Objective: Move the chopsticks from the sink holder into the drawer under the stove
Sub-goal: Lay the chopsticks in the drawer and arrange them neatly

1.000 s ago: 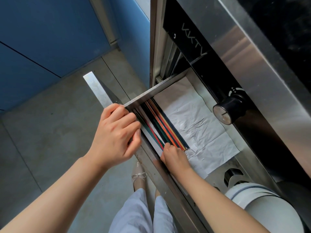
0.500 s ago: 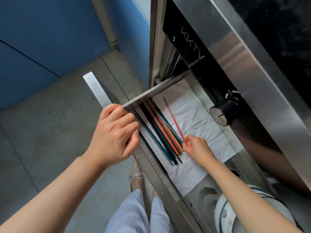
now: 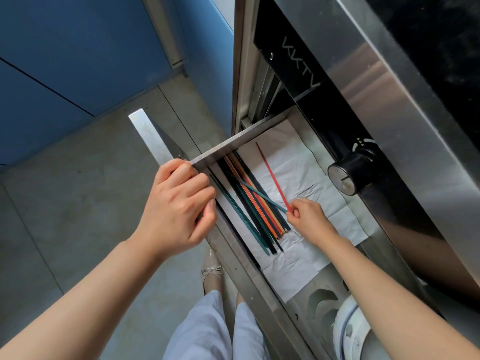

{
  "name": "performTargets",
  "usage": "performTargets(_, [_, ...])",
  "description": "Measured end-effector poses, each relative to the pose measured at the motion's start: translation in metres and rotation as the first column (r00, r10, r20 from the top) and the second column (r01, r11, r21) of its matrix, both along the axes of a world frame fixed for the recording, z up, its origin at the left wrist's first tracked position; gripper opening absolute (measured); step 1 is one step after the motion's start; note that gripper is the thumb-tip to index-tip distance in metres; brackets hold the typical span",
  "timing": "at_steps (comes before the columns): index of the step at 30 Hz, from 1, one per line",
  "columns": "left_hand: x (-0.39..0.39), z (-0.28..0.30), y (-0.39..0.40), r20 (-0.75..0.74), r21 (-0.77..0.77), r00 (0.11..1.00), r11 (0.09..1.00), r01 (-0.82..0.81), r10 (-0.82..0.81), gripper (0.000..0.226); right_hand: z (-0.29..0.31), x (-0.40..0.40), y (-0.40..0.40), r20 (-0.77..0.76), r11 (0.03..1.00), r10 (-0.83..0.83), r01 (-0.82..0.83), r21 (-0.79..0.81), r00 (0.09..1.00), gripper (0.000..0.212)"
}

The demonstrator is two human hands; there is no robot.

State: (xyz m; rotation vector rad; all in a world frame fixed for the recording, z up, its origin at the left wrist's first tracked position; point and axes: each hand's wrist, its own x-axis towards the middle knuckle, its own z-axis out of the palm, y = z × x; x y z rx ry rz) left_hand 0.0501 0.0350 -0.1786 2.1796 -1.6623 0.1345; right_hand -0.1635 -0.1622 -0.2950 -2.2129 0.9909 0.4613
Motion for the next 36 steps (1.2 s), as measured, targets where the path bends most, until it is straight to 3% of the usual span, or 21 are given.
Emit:
performTargets(7, [0.0, 0.0, 0.0, -0.005, 0.001, 1.0, 1.0, 0.0, 0.0, 0.044, 0.003, -0.004, -0.002, 0.027, 0.985, -0.153, 0.15, 0.081, 0.988, 0.026])
performTargets(9, [0.0, 0.001, 0.0, -0.005, 0.001, 1.0, 1.0, 0.002, -0.002, 0.043, 0.003, -0.005, -0.002, 0.025, 0.993, -0.111, 0.11, 0.047, 0.994, 0.03])
performTargets(13, [0.001, 0.0, 0.001, 0.0, -0.001, 1.0, 1.0, 0.003, -0.003, 0.043, 0.0, -0.003, 0.002, -0.014, 0.998, 0.062, -0.061, 0.022, 0.998, 0.011])
performTargets(15, [0.001, 0.0, 0.001, 0.002, 0.001, 1.0, 1.0, 0.005, -0.005, 0.043, -0.002, -0.003, 0.003, -0.039, 0.991, 0.136, -0.136, -0.005, 0.99, 0.013])
performTargets(28, [0.001, -0.001, 0.0, 0.001, -0.001, 1.0, 1.0, 0.006, -0.006, 0.045, -0.002, -0.004, 0.002, -0.064, 0.954, 0.23, -0.238, -0.182, 0.971, 0.02])
performTargets(32, [0.0, 0.0, 0.0, 0.001, -0.004, 1.0, 1.0, 0.002, -0.002, 0.046, 0.003, -0.022, 0.025, -0.013, 0.989, 0.046, -0.048, -0.139, 0.999, 0.012])
performTargets(36, [0.0, 0.0, 0.0, -0.006, -0.003, 1.0, 1.0, 0.004, -0.004, 0.046, 0.005, -0.042, 0.066, -0.086, 0.999, 0.032, -0.035, -0.037, 0.996, 0.023])
